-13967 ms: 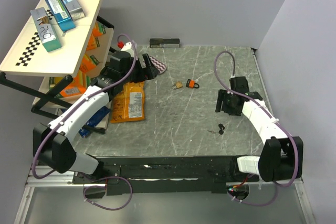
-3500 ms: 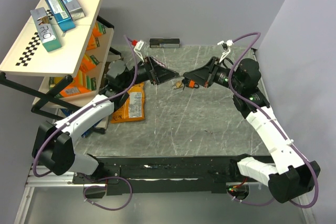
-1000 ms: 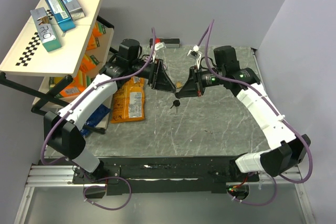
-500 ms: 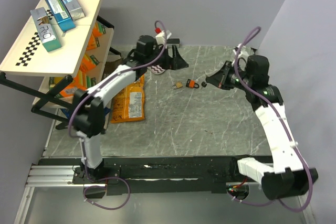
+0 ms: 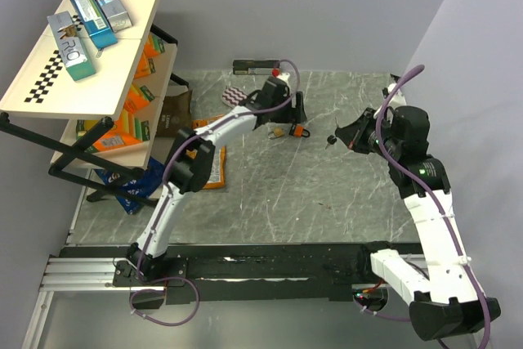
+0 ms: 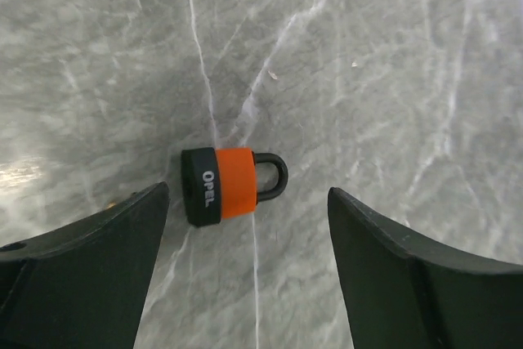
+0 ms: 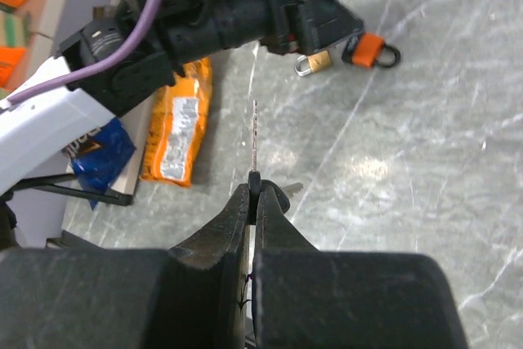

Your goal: Unlock with the key

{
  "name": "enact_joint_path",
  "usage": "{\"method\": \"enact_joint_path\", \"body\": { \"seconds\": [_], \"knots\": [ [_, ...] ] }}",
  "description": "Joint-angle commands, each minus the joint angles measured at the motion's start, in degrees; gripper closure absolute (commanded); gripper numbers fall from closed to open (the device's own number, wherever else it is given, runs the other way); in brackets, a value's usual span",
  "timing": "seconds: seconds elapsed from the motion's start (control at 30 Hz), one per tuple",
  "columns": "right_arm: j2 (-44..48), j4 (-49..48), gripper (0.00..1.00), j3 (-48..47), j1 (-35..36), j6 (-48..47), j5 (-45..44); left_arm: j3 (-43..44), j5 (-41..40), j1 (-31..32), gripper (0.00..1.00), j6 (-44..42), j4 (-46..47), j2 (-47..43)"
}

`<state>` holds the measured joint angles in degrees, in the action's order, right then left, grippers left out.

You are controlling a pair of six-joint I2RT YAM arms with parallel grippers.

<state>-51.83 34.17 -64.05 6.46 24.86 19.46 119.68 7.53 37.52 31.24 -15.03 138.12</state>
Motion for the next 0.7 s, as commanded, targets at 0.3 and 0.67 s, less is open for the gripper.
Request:
{"method": "enact_joint_path", "body": {
  "seconds": [0.3,0.67],
  "knots": [
    [4.02,-1.39,1.00,3.84,-0.13,1.07,2.07,9.35,-22.38,7.48,0.19,-4.08,2.46,9.35],
    [3.85,-2.53,1.00,4.46,-0.04,0.36,1.63,6.19,-22.20,7.48,0.41,-8.57,2.20,10.67]
  ]
}}
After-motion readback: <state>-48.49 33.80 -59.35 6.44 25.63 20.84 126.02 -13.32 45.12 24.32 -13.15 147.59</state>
